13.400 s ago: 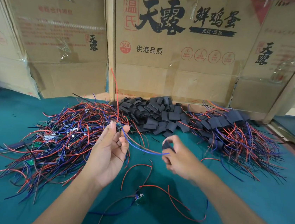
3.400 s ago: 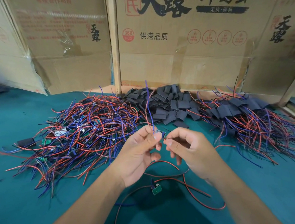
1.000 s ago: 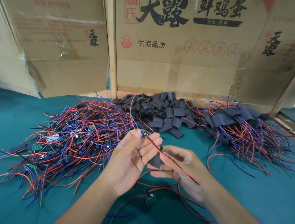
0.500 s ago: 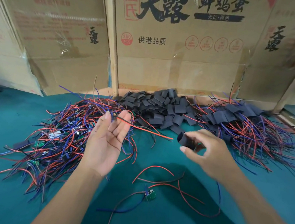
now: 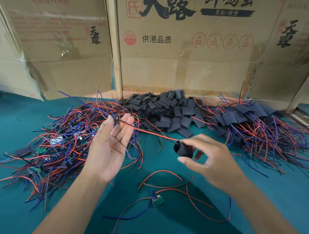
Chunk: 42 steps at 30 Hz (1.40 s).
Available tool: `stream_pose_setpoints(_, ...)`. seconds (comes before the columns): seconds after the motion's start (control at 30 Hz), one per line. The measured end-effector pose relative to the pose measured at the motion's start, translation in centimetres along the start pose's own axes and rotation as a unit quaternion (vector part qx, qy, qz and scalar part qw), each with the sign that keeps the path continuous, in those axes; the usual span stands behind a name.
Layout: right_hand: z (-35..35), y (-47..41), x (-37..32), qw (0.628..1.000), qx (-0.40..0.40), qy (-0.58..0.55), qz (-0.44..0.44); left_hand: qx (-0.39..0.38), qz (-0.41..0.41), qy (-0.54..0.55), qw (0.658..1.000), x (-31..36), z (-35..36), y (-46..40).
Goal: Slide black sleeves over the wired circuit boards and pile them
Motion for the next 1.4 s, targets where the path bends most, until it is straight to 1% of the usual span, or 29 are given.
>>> stream_pose_setpoints(0.33, -0.4, 0.0, -0.2, 1.0, 0.013, 0.001, -0.01, -0.028, 0.02, -0.069, 0.997, -0.5, -0.1, 0.1)
stream_pose_setpoints(0.43, -0.3, 0.0, -0.2, 1.0, 0.01, 0.008, -0.007, -0.04, 0.017, -0.08, 0.996, -0.5, 0.1, 0.4)
stream_pose_setpoints(0.53, 0.0, 0.0, -0.4, 1.0, 0.003, 0.026, 0.0, -0.069, 0.001, -0.097, 0.993, -1.6, 0.7, 1.0)
stream_pose_setpoints(0.6, 0.0, 0.1, -0.5, 0.999, 0.003, 0.05, 0.015, -0.088, -0.025, -0.119, 0.989, -2.8, 1.1, 1.6)
stream_pose_setpoints(0.7, 0.0, 0.1, -0.6, 0.992, 0.004, 0.122, 0.015, -0.079, -0.057, -0.194, 0.976, -4.6, 1.3, 2.4)
stream_pose_setpoints(0.83, 0.0, 0.1, -0.8, 0.977, 0.011, 0.213, -0.029, -0.068, -0.101, -0.249, 0.961, -6.0, 1.7, 3.4)
stream_pose_setpoints(0.97, 0.0, 0.1, -1.1, 0.97, -0.019, 0.236, -0.054, -0.08, -0.105, -0.267, 0.955, -6.6, 2.0, 4.0)
stream_pose_setpoints(1.13, 0.0, 0.2, -1.3, 0.97, -0.032, 0.236, -0.056, -0.083, -0.104, -0.301, 0.944, -6.0, 1.9, 3.8)
stream_pose_setpoints(1.3, -0.1, 0.2, -1.4, 0.968, -0.023, 0.244, -0.062, -0.1, -0.135, -0.274, 0.947, -5.8, 1.6, 3.4)
stream_pose_setpoints(1.4, 0.0, 0.2, -1.5, 0.966, -0.032, 0.248, -0.066, -0.104, -0.144, -0.272, 0.946, -5.7, 1.3, 3.2)
Point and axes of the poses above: each hand's wrist, its own y-axis away from the middle knuckle, its own z-axis out of the palm, x = y × z, the point moved 1 cm from there along -y, towards the middle knuckle, and after that the axes turned 3 degrees about -y, right-handed, at the moved point
